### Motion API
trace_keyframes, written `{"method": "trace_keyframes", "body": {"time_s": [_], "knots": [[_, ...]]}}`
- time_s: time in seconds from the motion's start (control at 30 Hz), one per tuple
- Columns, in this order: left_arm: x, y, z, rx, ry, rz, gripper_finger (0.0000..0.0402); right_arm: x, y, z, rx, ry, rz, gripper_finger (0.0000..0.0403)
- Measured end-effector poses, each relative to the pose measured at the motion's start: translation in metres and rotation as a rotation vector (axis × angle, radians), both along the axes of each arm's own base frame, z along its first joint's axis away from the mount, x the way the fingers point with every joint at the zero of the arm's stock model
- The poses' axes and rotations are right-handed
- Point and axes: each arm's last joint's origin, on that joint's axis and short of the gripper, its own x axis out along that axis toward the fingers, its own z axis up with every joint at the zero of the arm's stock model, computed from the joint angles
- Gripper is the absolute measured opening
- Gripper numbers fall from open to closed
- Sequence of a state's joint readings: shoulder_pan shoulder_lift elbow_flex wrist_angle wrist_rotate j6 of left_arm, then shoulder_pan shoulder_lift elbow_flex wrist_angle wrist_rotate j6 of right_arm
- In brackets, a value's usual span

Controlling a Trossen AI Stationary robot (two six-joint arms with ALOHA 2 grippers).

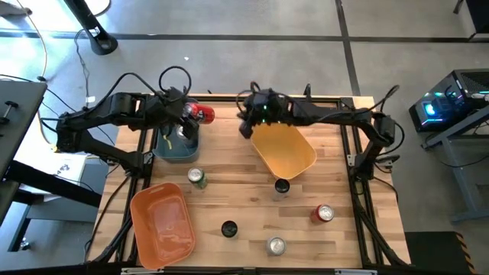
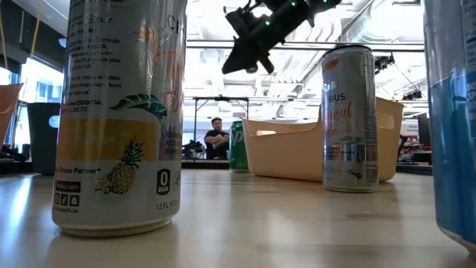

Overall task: Sort soda cans
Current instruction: Put the top orange soda can into the yellow bin

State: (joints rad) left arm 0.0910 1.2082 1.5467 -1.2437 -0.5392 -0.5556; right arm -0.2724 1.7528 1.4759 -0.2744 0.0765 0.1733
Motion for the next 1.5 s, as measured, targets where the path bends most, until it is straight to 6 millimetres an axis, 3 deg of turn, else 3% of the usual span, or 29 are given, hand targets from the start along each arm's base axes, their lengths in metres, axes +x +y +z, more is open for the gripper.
{"method": "trace_keyframes", "body": {"time_s": [0.13, 0.43, 0.57, 0.93, 1.03, 1.5], "knots": [[-0.008, -0.001, 0.005, 0.004, -0.036, -0.001, 0.0278, -0.006, -0.02, 0.003, 0.049, 0.03, -0.014, 0.0033], [-0.027, -0.002, 0.015, 0.008, -0.112, 0.016, 0.0278, -0.001, -0.042, -0.027, 0.175, 0.065, -0.173, 0.0233], [-0.028, -0.002, 0.016, 0.006, -0.117, 0.018, 0.0278, 0.004, -0.046, -0.04, 0.137, 0.101, -0.195, 0.0281], [-0.025, -0.003, 0.014, -0.027, -0.126, 0.017, 0.0278, 0.026, -0.061, -0.059, 0.058, 0.266, -0.357, 0.0288], [-0.025, -0.003, 0.014, -0.04, -0.13, 0.011, 0.0278, 0.029, -0.065, -0.066, 0.107, 0.314, -0.385, 0.0288], [-0.025, -0.003, 0.014, -0.042, -0.131, 0.014, 0.0278, 0.026, -0.066, -0.076, 0.222, 0.399, -0.351, 0.0288]]}}
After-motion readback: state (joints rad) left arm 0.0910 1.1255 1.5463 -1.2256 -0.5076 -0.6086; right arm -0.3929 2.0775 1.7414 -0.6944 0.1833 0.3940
